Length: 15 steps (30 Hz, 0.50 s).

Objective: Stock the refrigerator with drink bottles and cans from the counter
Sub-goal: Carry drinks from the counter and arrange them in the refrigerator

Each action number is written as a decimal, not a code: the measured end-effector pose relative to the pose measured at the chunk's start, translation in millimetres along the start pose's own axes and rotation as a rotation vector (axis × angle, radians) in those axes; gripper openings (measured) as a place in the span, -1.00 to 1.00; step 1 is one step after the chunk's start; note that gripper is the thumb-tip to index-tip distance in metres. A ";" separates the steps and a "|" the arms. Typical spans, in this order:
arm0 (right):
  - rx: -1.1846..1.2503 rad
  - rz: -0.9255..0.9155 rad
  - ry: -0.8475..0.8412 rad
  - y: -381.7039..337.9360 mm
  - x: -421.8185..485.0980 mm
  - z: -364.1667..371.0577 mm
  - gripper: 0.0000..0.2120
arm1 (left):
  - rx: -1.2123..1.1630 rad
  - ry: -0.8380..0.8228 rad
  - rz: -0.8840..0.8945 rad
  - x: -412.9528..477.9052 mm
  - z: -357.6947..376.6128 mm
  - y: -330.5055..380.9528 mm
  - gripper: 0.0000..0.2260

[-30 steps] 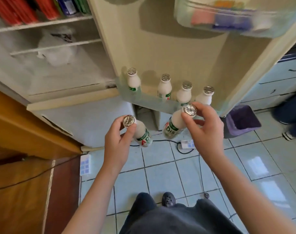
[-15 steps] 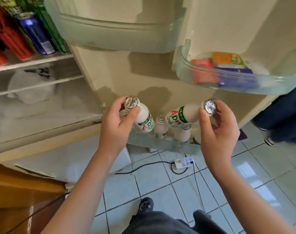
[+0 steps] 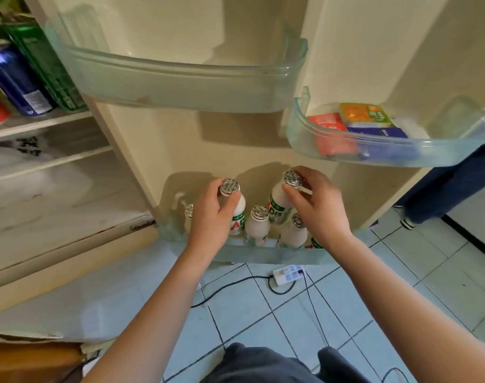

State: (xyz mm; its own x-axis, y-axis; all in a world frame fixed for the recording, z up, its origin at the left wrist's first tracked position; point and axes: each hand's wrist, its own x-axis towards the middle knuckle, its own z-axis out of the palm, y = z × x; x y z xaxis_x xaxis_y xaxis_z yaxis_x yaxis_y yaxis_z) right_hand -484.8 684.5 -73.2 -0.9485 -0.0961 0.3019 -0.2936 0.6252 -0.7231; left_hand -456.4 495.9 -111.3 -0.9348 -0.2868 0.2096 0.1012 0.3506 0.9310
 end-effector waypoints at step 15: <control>-0.020 0.201 -0.162 16.6 5.6 30.9 -0.65 | 0.024 -0.140 -0.067 7.5 15.3 -25.5 -0.81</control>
State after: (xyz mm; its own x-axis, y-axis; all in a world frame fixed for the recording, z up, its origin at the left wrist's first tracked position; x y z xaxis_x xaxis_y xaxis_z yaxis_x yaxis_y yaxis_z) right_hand -498.7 670.4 -102.8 -0.9947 -0.0905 0.0486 -0.0965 0.6592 -0.7457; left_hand -471.2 498.4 -138.0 -0.9777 -0.1833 0.1023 0.0307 0.3571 0.9335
